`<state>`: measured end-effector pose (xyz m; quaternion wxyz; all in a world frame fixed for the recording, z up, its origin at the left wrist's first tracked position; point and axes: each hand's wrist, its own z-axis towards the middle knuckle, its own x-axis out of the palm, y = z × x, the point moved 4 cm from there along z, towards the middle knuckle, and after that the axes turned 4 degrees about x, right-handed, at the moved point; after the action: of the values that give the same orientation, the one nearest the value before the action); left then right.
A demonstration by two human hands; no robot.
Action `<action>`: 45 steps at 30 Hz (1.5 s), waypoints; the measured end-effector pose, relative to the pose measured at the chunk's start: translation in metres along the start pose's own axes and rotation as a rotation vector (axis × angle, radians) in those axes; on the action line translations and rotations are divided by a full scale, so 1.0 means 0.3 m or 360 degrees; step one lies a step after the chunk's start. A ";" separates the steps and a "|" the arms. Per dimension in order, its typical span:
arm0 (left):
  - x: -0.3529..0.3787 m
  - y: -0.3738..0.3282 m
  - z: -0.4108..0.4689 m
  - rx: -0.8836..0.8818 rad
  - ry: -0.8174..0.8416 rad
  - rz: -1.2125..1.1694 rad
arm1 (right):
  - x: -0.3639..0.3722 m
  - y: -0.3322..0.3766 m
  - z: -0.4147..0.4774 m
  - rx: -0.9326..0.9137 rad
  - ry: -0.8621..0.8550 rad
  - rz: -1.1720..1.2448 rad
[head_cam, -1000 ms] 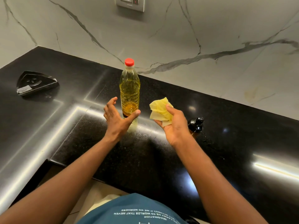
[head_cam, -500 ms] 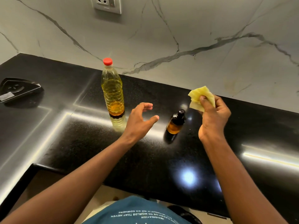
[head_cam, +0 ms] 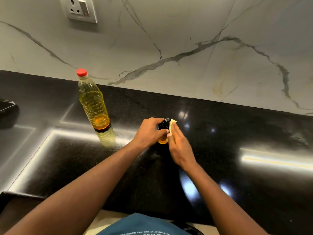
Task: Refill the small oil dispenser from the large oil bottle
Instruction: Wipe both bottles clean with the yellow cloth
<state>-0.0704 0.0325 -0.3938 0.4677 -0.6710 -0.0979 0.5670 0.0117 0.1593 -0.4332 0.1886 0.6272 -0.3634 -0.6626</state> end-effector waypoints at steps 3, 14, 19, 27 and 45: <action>0.005 0.011 0.014 -0.0015 0.0022 -0.0005 | 0.045 -0.008 -0.025 0.0013 0.0127 -0.0002; 0.005 0.044 0.054 -0.0027 0.0088 -0.0068 | 0.036 0.009 0.182 0.0509 0.0046 0.0898; 0.008 0.041 0.045 -0.0064 0.0051 -0.0155 | 0.099 -0.065 0.227 0.0676 0.0211 0.1189; 0.017 0.053 0.046 -0.0068 0.0051 -0.0208 | 0.175 -0.130 0.060 0.0618 0.0202 0.1327; 0.001 0.032 0.043 -0.0056 0.0051 -0.0148 | 0.108 -0.046 0.210 0.0709 0.0284 0.1373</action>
<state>-0.0852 0.0340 -0.4000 0.4832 -0.6828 -0.1315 0.5320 -0.0509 0.1609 -0.4687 0.3373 0.4990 -0.7052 -0.3741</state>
